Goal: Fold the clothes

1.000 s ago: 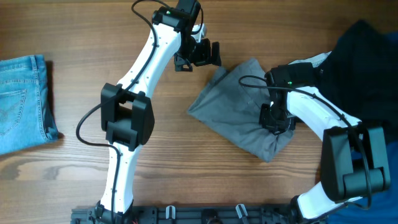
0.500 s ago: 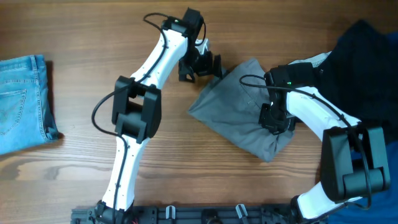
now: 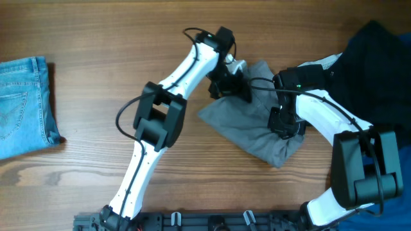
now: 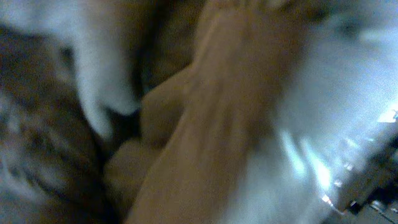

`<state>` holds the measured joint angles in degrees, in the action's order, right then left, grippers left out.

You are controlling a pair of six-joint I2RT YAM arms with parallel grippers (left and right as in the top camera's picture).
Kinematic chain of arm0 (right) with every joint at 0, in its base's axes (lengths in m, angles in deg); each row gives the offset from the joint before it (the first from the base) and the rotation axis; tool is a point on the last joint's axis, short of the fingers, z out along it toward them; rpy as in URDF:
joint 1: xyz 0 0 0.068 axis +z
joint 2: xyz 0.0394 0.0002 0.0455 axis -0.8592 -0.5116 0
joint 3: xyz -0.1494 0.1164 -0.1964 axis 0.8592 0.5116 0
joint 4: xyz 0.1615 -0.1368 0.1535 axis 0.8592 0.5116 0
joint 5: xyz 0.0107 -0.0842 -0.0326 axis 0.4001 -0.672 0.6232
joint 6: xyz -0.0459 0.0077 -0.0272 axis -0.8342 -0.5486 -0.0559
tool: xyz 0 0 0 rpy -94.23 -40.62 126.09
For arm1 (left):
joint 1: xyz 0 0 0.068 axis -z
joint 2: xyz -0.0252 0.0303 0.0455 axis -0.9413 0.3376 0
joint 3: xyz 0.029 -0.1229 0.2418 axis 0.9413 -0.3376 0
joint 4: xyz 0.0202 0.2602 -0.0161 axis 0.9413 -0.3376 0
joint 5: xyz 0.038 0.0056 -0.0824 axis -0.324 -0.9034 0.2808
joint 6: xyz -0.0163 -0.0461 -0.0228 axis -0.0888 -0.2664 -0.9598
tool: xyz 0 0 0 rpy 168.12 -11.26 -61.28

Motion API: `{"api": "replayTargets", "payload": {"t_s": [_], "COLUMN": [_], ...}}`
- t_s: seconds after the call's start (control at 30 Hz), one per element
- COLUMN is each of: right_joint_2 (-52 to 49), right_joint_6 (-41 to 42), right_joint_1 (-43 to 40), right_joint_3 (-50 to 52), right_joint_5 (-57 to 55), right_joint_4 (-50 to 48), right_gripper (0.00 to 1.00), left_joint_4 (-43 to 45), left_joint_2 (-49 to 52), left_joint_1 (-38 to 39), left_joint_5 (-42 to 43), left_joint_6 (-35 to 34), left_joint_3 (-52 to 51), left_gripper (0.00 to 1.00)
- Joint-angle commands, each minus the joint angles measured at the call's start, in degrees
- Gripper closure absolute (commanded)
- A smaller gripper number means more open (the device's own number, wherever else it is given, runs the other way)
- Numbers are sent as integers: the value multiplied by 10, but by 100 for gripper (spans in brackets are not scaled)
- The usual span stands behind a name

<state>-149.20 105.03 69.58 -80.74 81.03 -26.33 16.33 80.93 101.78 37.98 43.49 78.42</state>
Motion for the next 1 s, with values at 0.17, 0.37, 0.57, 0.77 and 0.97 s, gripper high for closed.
{"api": "replayTargets", "payload": {"t_s": [0.17, 0.37, 0.57, 0.77, 0.97], "right_joint_2": [-25, -4, 67, 134, 145], "right_joint_6": [10, 14, 12, -7, -7], "right_joint_1": [-7, -7, -7, -7, -7], "right_joint_3": [32, -12, -67, -77, -77], "right_joint_5": [-45, -26, -26, -28, -28], "right_joint_4": [10, 50, 82, 90, 94], "right_gripper": [80, 83, 80, 71, 70], "left_joint_4": [-13, -57, -81, -83, -65], "left_joint_2": [18, -22, -101, -210, -288], "left_joint_1": [-10, -83, -181, -302, -402], "left_joint_5": [-8, -242, -390, -513, -577], "left_joint_6": [7, -43, -61, -57, -32], "left_joint_3": [1, 1, 1, 1, 1], "left_gripper": [96, 96, 96, 96, 96]}}
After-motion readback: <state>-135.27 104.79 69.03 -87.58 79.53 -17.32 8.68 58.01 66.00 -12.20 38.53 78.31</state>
